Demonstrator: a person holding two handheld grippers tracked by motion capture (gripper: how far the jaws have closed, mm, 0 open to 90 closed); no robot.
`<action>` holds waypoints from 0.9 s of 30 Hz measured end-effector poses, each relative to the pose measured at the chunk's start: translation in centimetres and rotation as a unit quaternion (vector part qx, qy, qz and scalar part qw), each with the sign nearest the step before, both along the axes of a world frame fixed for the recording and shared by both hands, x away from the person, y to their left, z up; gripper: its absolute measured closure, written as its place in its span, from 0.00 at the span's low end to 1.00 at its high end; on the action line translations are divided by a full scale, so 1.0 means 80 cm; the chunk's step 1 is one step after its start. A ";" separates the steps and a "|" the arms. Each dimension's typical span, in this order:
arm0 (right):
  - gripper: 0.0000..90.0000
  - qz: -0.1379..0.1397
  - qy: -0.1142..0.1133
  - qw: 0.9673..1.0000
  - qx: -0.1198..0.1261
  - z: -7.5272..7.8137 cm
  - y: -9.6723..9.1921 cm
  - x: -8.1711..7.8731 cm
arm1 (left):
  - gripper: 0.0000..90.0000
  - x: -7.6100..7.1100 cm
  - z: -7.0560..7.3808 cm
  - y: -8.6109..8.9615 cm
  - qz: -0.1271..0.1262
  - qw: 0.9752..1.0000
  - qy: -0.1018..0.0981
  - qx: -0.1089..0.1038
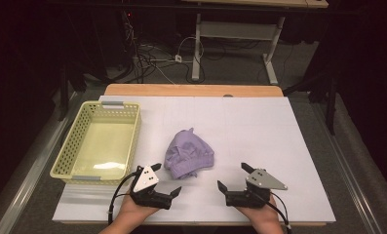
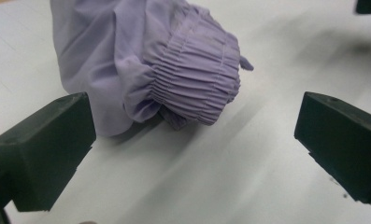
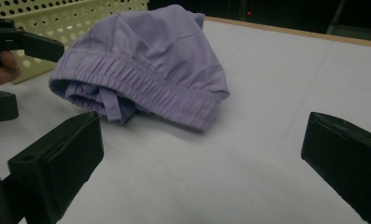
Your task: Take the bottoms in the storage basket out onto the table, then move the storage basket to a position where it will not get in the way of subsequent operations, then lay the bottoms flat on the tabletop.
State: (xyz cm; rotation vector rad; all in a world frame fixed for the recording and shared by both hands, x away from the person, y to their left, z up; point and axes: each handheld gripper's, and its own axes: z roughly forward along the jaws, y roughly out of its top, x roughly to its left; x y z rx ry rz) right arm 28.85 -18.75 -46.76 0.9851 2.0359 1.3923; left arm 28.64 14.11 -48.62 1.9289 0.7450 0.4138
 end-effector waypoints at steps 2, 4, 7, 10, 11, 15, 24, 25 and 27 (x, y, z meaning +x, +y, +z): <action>0.00 0.003 0.002 1.000 -0.016 0.003 0.013 0.012 | 0.00 0.000 0.000 0.000 -0.004 1.000 0.001 0.000; 0.00 -0.001 0.010 0.999 -0.033 0.004 0.026 0.027 | 0.00 0.000 0.000 0.000 -0.006 1.000 0.000 0.002; 0.06 -0.011 0.032 0.999 -0.041 0.008 0.045 0.055 | 0.00 0.000 0.000 -0.001 -0.007 1.000 0.000 0.003; 0.18 -0.018 0.042 0.997 -0.058 0.010 0.059 0.079 | 0.00 -0.001 0.000 -0.001 -0.006 1.000 -0.003 0.006; 0.19 -0.022 0.049 0.997 -0.063 0.010 0.064 0.086 | 0.00 0.000 0.000 -0.003 -0.008 1.000 -0.002 0.011; 0.26 -0.019 0.082 0.993 -0.084 0.003 0.074 0.104 | 0.00 0.000 0.000 -0.002 -0.004 1.000 0.000 0.009; 0.56 0.009 0.139 0.984 -0.113 -0.020 0.083 0.112 | 0.00 -0.001 0.000 -0.001 -0.011 1.000 -0.009 0.000; 0.69 0.018 0.140 0.984 -0.111 -0.020 0.083 0.111 | 0.00 0.000 0.000 -0.002 -0.012 1.000 -0.007 0.004; 0.89 0.028 0.131 0.985 -0.113 -0.018 0.084 0.106 | 0.00 0.000 0.000 -0.003 -0.011 1.000 -0.006 0.004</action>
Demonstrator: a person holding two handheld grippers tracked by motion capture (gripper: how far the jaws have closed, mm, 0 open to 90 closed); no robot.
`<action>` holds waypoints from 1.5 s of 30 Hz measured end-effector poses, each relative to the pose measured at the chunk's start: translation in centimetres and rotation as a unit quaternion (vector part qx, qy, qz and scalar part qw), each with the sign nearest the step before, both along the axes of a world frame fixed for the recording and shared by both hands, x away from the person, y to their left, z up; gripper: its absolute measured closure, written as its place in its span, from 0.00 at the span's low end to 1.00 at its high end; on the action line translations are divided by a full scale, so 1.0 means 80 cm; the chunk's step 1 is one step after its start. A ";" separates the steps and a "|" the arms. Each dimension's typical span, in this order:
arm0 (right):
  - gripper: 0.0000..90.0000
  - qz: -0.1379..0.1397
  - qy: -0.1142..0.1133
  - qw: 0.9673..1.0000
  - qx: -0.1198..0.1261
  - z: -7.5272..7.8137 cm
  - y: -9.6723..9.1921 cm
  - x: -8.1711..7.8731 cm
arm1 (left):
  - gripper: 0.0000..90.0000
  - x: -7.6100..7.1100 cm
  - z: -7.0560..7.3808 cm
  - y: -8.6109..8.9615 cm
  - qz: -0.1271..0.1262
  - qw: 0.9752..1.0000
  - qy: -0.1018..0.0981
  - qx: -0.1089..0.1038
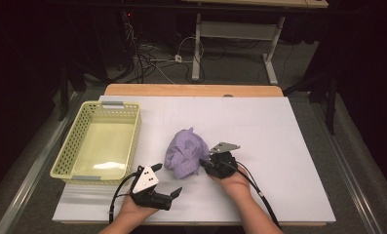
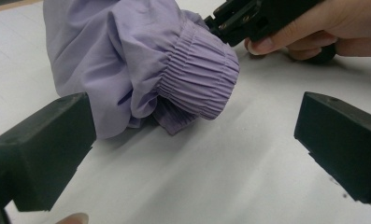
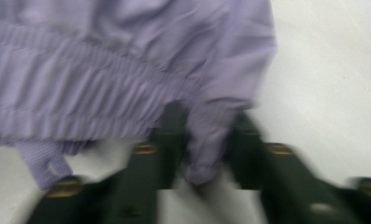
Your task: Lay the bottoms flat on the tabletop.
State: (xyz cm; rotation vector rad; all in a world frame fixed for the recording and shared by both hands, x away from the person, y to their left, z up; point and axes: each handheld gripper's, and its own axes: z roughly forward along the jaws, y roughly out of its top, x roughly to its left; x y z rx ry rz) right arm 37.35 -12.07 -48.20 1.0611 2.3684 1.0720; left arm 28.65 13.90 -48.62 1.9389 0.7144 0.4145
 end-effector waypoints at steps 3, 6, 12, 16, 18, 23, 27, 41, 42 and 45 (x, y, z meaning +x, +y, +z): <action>0.92 0.005 -0.020 1.000 0.004 0.007 -0.006 -0.011 | 0.00 -0.001 0.000 0.001 0.000 1.000 -0.005 -0.005; 0.92 0.001 -0.033 0.999 0.025 0.018 -0.023 -0.027 | 0.00 -0.003 0.000 0.004 -0.007 1.000 -0.012 -0.014; 0.92 -0.014 -0.061 0.997 0.038 0.039 -0.074 -0.066 | 0.00 -0.005 -0.001 0.005 -0.016 1.000 -0.018 -0.019; 0.92 -0.033 -0.072 0.996 0.041 0.043 -0.103 -0.085 | 0.00 -0.004 -0.001 0.006 -0.018 0.999 -0.014 -0.022; 0.92 -0.054 -0.076 0.994 0.050 0.042 -0.132 -0.101 | 0.00 -0.004 -0.001 0.006 -0.019 0.999 -0.012 -0.025; 0.92 -0.086 -0.077 0.992 0.059 0.034 -0.169 -0.115 | 0.00 -0.005 -0.001 0.006 -0.020 0.999 -0.017 -0.022; 0.92 -0.113 -0.075 0.989 0.067 0.025 -0.196 -0.119 | 0.00 -0.007 -0.001 0.004 -0.013 0.999 -0.026 -0.015; 0.66 -0.168 -0.095 0.979 0.069 0.029 -0.228 -0.128 | 0.00 -0.005 -0.001 0.000 -0.018 1.000 -0.020 -0.001; 0.66 -0.168 -0.095 0.979 0.069 0.029 -0.228 -0.128 | 0.00 -0.005 -0.001 0.000 -0.018 1.000 -0.020 -0.001; 0.65 -0.135 -0.130 0.979 0.083 0.047 -0.207 -0.141 | 0.00 -0.005 -0.001 0.000 -0.019 1.000 -0.020 0.000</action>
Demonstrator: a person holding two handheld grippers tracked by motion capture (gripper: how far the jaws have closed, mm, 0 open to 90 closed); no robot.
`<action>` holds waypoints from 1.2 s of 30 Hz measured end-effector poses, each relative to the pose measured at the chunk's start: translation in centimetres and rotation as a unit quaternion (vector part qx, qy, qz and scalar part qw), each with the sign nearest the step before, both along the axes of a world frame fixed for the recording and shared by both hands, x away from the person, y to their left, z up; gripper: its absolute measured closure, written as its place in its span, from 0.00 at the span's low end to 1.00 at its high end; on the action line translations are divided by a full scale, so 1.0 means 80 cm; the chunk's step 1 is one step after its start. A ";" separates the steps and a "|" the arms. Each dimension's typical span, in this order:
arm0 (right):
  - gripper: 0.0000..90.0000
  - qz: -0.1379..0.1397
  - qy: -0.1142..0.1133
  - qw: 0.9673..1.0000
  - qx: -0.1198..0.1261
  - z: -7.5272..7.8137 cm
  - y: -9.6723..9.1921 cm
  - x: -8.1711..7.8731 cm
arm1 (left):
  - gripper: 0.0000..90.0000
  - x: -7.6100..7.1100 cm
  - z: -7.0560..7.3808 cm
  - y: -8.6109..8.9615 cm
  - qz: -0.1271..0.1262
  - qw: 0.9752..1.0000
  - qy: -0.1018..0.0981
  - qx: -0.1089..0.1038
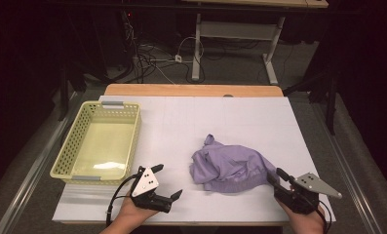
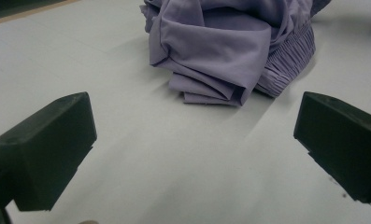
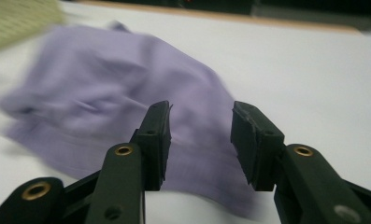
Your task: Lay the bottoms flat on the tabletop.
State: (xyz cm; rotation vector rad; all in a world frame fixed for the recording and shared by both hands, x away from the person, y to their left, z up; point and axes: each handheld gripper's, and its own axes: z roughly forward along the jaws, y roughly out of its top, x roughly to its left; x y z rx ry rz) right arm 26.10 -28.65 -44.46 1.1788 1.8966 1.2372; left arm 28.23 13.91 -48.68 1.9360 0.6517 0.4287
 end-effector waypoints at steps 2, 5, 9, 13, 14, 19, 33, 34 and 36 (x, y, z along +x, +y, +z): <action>0.66 0.049 -0.001 0.999 -0.013 0.000 0.034 -0.008 | 0.00 0.000 0.000 0.000 0.000 1.000 0.000 0.000; 0.56 0.088 0.024 0.995 -0.030 -0.014 0.071 -0.005 | 0.00 0.000 0.000 0.000 -0.001 1.000 0.000 0.001; 0.28 0.090 0.072 0.991 -0.065 -0.036 0.103 0.013 | 0.00 0.000 0.000 0.000 -0.002 1.000 0.001 0.000; 0.18 0.082 0.096 0.987 -0.095 -0.048 0.112 0.025 | 0.00 0.000 0.000 0.000 -0.002 1.000 0.001 0.000; 0.18 0.075 0.098 0.986 -0.110 -0.050 0.114 0.028 | 0.00 0.000 0.000 0.000 -0.003 1.000 0.001 0.001; 0.33 0.056 0.108 0.983 -0.136 -0.051 0.118 0.037 | 0.00 0.000 0.000 -0.001 -0.002 1.000 0.001 0.005; 0.84 0.069 0.070 0.986 -0.136 -0.048 0.112 0.031 | 0.00 0.001 0.000 -0.001 -0.002 1.000 0.003 0.005; 0.84 0.071 0.064 0.987 -0.129 -0.048 0.110 0.029 | 0.00 0.001 0.000 -0.001 -0.002 1.000 0.003 0.005; 0.84 0.074 0.057 0.989 -0.115 -0.045 0.106 0.024 | 0.00 0.001 0.000 -0.001 -0.002 1.000 0.002 0.005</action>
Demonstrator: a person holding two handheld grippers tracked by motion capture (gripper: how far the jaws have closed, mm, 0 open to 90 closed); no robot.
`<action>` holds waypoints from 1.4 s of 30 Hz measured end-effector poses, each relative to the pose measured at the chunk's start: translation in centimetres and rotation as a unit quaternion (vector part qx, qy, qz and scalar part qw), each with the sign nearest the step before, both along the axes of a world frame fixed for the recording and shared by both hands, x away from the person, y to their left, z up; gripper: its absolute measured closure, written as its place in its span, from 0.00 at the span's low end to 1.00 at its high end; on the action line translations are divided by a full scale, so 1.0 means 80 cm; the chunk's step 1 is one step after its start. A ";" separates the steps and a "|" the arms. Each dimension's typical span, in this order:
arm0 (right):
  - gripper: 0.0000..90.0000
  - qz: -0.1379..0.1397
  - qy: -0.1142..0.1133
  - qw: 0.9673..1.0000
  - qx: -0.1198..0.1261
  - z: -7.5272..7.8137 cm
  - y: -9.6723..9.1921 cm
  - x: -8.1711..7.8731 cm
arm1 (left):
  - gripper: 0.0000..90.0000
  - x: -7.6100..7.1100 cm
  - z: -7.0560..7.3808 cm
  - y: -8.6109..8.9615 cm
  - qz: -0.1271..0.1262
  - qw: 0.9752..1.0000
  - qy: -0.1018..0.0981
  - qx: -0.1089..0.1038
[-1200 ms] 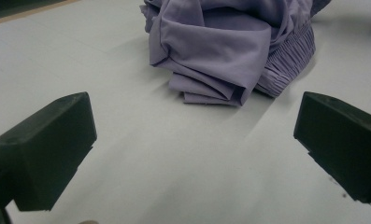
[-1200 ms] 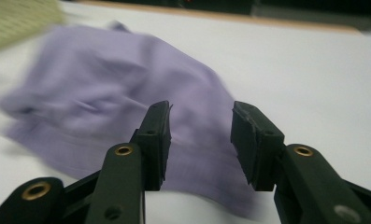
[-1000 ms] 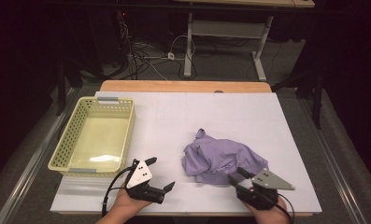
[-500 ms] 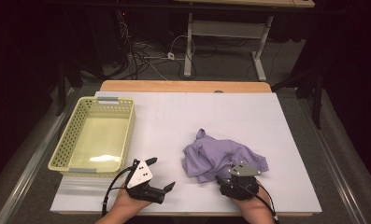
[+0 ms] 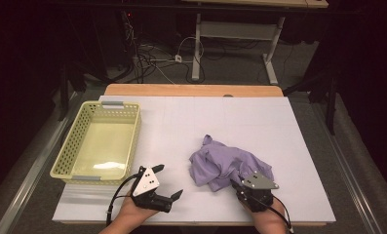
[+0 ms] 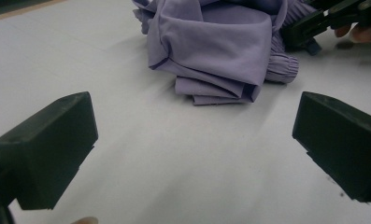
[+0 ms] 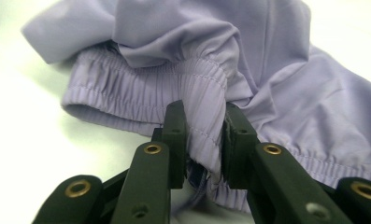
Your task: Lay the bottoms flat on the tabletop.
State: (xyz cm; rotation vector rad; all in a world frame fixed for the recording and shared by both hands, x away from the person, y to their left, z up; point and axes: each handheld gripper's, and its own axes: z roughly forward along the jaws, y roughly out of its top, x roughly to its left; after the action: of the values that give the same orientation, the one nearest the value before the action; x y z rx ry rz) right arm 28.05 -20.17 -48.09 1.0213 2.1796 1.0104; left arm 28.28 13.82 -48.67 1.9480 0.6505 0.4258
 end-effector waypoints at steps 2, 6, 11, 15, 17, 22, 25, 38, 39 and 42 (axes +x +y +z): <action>0.84 0.001 -0.008 1.000 0.014 0.004 -0.004 -0.007 | 0.00 0.000 0.000 0.000 0.000 1.000 0.000 -0.001; 0.84 0.001 -0.039 0.999 0.038 0.021 -0.014 -0.026 | 0.00 0.000 0.000 0.000 0.000 1.000 0.001 -0.003; 0.84 -0.005 -0.075 0.995 0.063 0.043 -0.025 -0.045 | 0.00 0.000 0.000 0.001 0.001 1.000 0.002 -0.004; 0.84 -0.010 -0.108 0.990 0.092 0.068 -0.034 -0.060 | 0.00 0.000 0.000 0.001 0.002 1.000 0.002 -0.005; 0.84 -0.012 -0.130 0.987 0.099 0.081 -0.038 -0.068 | 0.00 0.000 0.000 0.001 0.002 1.000 0.001 -0.005; 0.84 -0.013 -0.161 0.981 0.111 0.100 -0.039 -0.079 | 0.00 0.000 0.000 0.001 0.003 1.000 -0.001 -0.004; 0.83 -0.004 -0.160 0.981 0.106 0.099 -0.027 -0.065 | 0.00 -0.001 0.000 0.001 0.003 1.000 -0.002 -0.005; 0.83 -0.018 -0.129 0.987 0.097 0.107 0.024 0.091 | 0.00 -0.002 0.000 0.003 -0.001 1.000 -0.006 -0.009; 0.83 -0.017 -0.125 0.987 0.101 0.109 0.030 0.104 | 0.00 -0.002 0.000 0.003 -0.001 1.000 -0.006 -0.010; 0.83 -0.019 -0.122 0.988 0.098 0.111 0.043 0.128 | 0.00 -0.002 0.000 0.003 -0.002 1.000 -0.006 -0.011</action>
State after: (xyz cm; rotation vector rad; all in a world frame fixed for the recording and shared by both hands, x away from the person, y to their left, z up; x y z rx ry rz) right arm 38.30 -16.76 -39.19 0.9644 1.8852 1.2796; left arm 28.15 14.07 -48.68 1.9232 0.6417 0.4257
